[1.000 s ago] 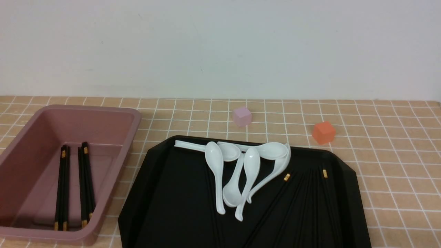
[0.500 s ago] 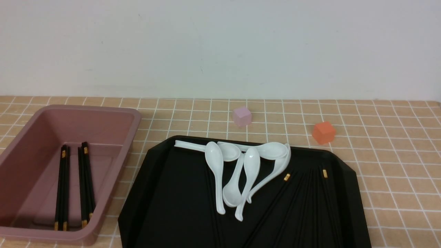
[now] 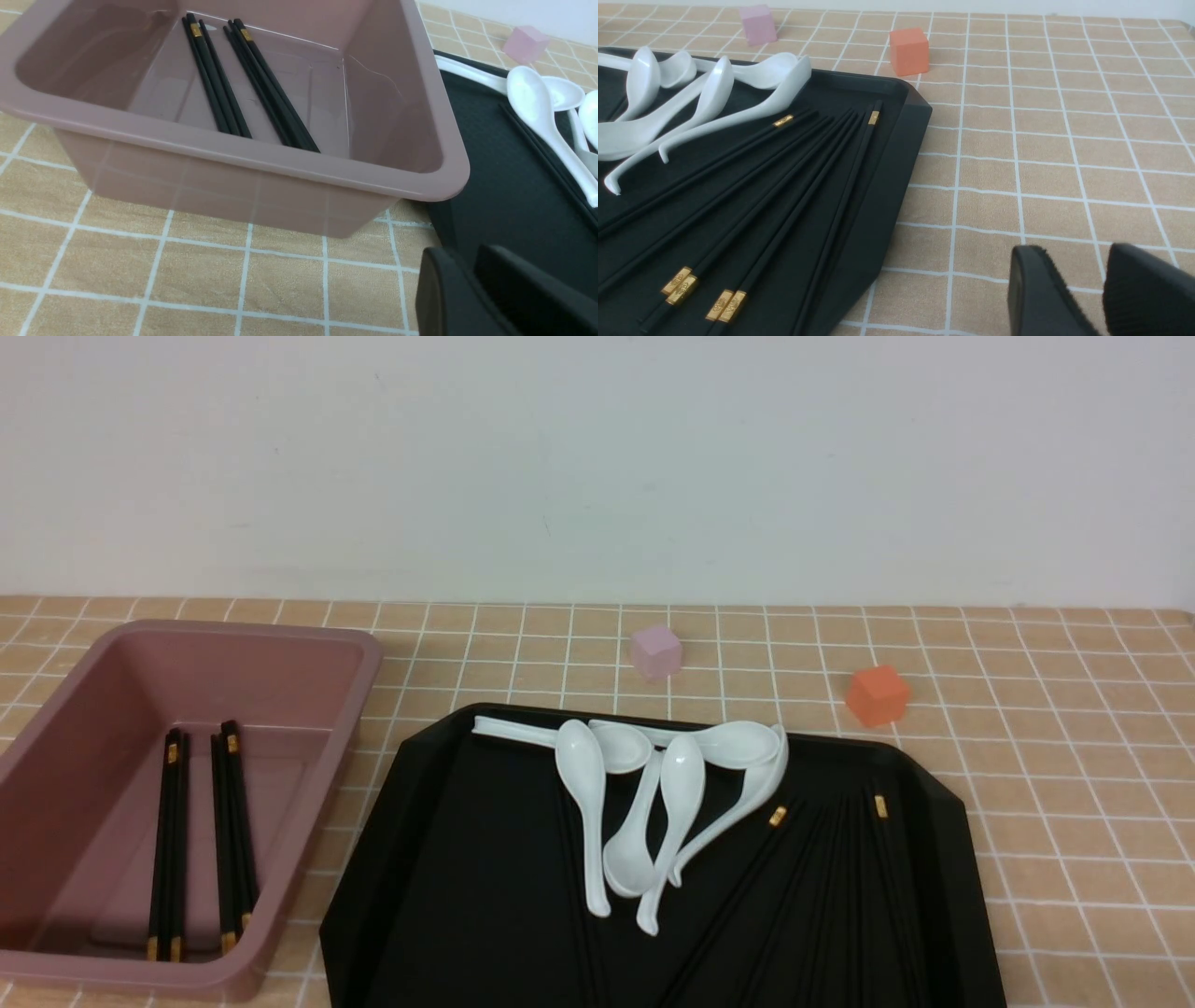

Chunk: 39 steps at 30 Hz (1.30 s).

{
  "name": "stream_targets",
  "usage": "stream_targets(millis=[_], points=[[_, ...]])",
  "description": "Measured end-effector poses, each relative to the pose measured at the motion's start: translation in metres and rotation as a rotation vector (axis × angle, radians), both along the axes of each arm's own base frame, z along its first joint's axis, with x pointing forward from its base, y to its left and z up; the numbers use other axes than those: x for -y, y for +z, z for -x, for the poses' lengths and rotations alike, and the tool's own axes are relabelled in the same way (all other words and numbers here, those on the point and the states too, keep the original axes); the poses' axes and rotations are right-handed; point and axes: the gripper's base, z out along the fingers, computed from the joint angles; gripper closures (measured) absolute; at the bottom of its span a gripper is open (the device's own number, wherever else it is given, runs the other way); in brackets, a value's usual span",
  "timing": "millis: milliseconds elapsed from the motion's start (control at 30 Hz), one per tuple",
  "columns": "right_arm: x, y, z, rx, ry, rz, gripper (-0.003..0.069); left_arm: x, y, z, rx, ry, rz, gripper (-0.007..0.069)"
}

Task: On brown tablecloth take chopsticks from black tray and put them in box.
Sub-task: 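Reach over to the black tray and grasp a pair of chopsticks with the left gripper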

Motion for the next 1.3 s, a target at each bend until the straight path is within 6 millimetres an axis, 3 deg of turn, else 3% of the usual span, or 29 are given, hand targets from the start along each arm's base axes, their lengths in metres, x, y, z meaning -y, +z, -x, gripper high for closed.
stream_targets(millis=[100,333,433,800,933,1067,1100,1200,1233,1300], points=[[0.0,0.0,0.0,0.0,0.0,0.0,0.0419,0.004,0.001,0.001,-0.028,0.015,0.201,0.0514],[0.0,0.0,0.0,0.0,0.0,0.0,0.0419,0.02,0.011,0.003,-0.185,0.077,1.087,0.051],[0.0,0.0,0.0,0.0,0.0,0.0,0.0419,0.022,0.014,0.003,-0.202,0.078,1.23,0.0505],[0.0,0.0,0.0,0.0,0.0,0.0,0.0419,0.014,0.03,-0.001,-0.044,0.091,1.291,0.0501],[0.0,0.0,0.0,0.0,0.0,0.0,0.0419,0.012,0.08,0.009,0.153,-0.025,1.128,0.051],[0.0,0.0,0.0,0.0,0.0,0.0,0.0419,0.014,0.134,0.019,0.28,-0.124,0.938,0.06],[0.0,0.0,0.0,0.0,0.0,0.0,0.0419,0.02,0.146,0.013,0.216,-0.158,0.856,0.0637],[0.0,0.0,0.0,0.0,0.0,0.0,0.0419,0.031,0.153,-0.005,0.041,-0.201,0.74,0.0637],[0.0,0.0,0.0,0.0,0.0,0.0,0.0419,0.04,0.152,-0.027,-0.159,-0.223,0.637,0.0637],[0.0,0.0,0.0,0.0,0.0,0.0,0.0419,0.047,0.144,-0.05,-0.409,-0.249,0.532,0.0637]])
